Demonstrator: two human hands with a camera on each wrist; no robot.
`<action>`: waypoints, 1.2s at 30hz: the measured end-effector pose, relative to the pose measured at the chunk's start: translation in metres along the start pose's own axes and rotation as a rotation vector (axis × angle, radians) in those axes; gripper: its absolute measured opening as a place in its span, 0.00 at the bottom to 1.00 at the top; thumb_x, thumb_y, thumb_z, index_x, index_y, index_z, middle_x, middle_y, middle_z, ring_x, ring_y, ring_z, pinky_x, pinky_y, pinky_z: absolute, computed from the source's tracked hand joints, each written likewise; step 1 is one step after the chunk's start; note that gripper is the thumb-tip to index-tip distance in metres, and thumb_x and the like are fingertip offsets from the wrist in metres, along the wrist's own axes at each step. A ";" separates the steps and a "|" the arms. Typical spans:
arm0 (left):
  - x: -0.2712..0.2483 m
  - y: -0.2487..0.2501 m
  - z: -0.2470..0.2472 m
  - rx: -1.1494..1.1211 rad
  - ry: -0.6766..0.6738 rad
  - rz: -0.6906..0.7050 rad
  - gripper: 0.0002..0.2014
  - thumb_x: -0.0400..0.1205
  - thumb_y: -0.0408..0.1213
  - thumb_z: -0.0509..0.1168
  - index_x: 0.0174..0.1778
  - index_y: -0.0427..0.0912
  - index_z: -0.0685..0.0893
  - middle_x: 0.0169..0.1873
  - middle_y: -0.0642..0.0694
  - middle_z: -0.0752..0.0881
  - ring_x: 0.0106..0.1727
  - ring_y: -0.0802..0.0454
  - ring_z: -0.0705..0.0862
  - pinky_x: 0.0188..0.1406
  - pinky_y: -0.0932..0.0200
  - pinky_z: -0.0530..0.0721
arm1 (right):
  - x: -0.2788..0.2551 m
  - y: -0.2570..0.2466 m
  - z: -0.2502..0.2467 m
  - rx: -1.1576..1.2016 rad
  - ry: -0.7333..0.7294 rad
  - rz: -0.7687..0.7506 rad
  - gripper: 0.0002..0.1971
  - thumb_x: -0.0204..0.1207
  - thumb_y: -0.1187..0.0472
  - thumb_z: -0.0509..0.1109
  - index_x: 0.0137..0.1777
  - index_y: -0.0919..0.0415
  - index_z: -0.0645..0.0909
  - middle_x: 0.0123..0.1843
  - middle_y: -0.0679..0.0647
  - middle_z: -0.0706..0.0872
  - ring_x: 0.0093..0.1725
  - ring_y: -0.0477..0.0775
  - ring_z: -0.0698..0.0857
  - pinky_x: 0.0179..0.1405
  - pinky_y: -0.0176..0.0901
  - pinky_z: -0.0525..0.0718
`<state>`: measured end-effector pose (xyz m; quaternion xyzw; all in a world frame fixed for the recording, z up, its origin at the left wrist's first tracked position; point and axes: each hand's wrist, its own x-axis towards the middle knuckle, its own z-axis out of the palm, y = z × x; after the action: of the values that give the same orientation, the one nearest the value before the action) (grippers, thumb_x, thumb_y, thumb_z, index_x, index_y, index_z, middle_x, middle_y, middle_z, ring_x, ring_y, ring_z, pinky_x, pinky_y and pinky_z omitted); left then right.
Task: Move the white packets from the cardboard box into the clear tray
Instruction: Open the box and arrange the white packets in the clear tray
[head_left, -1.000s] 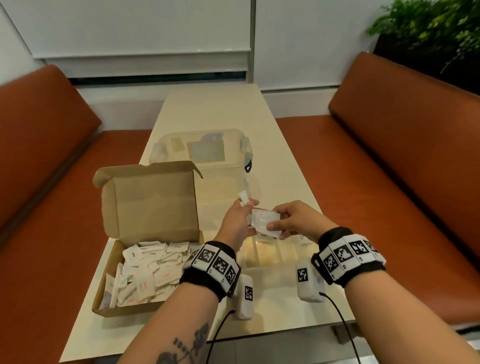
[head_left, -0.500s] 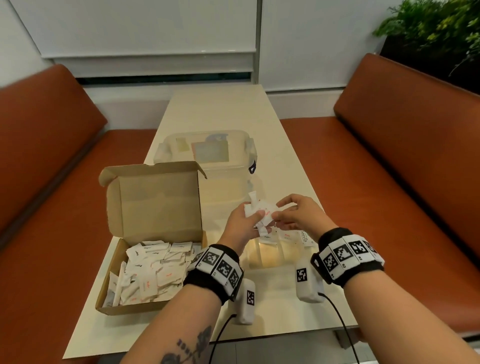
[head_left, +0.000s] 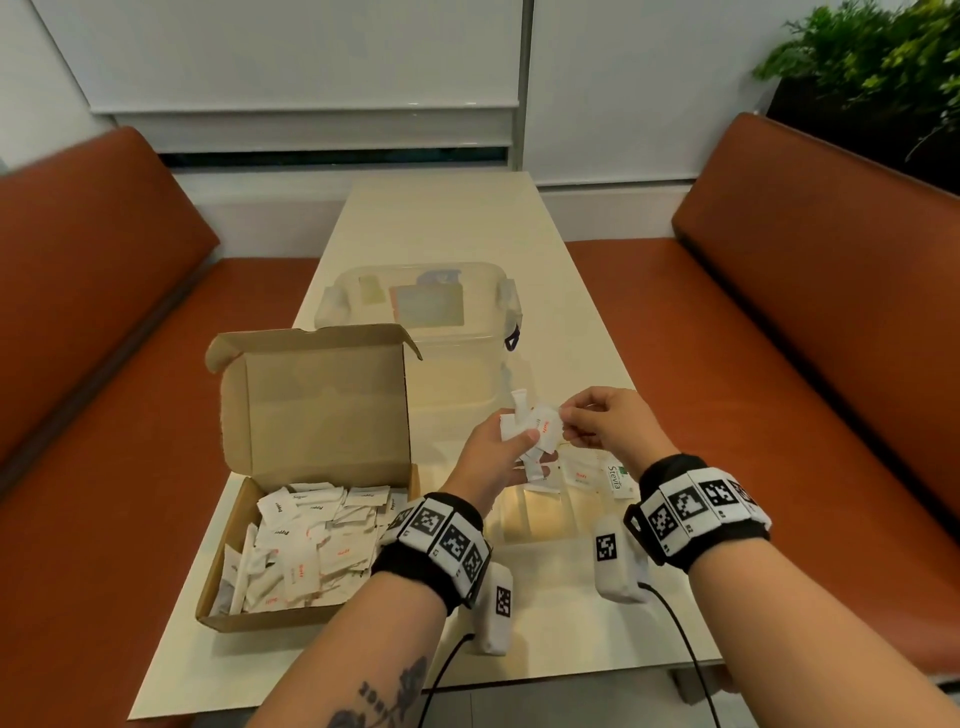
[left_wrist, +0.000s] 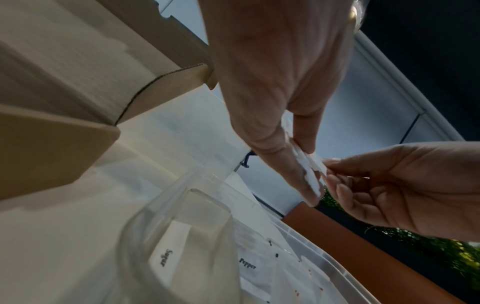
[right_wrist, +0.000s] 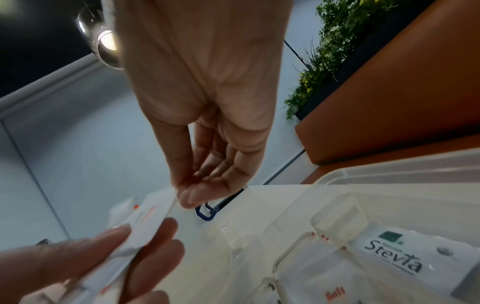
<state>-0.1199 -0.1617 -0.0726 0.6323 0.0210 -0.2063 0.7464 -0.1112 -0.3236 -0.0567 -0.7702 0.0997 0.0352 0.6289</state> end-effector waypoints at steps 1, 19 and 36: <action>0.000 -0.001 -0.001 0.002 -0.005 -0.002 0.16 0.85 0.29 0.60 0.69 0.35 0.73 0.56 0.33 0.84 0.45 0.43 0.88 0.51 0.45 0.87 | -0.001 0.001 0.001 0.008 -0.006 0.005 0.02 0.74 0.71 0.73 0.41 0.66 0.84 0.33 0.58 0.87 0.30 0.50 0.85 0.36 0.37 0.88; 0.002 -0.002 -0.001 0.135 0.037 -0.026 0.14 0.81 0.26 0.65 0.62 0.36 0.77 0.58 0.33 0.84 0.57 0.39 0.86 0.50 0.45 0.89 | 0.009 -0.012 -0.003 -0.546 -0.198 -0.093 0.01 0.74 0.65 0.74 0.42 0.59 0.88 0.33 0.49 0.87 0.31 0.41 0.83 0.29 0.22 0.79; 0.002 -0.027 -0.016 0.132 0.130 -0.092 0.12 0.83 0.24 0.61 0.61 0.36 0.76 0.48 0.34 0.85 0.40 0.46 0.86 0.48 0.48 0.86 | 0.021 0.011 -0.014 -0.971 -0.076 0.073 0.03 0.72 0.67 0.73 0.42 0.64 0.89 0.40 0.55 0.88 0.36 0.49 0.82 0.34 0.35 0.79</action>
<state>-0.1232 -0.1505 -0.1015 0.6906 0.0849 -0.1998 0.6899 -0.0943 -0.3418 -0.0683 -0.9688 0.0756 0.1278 0.1984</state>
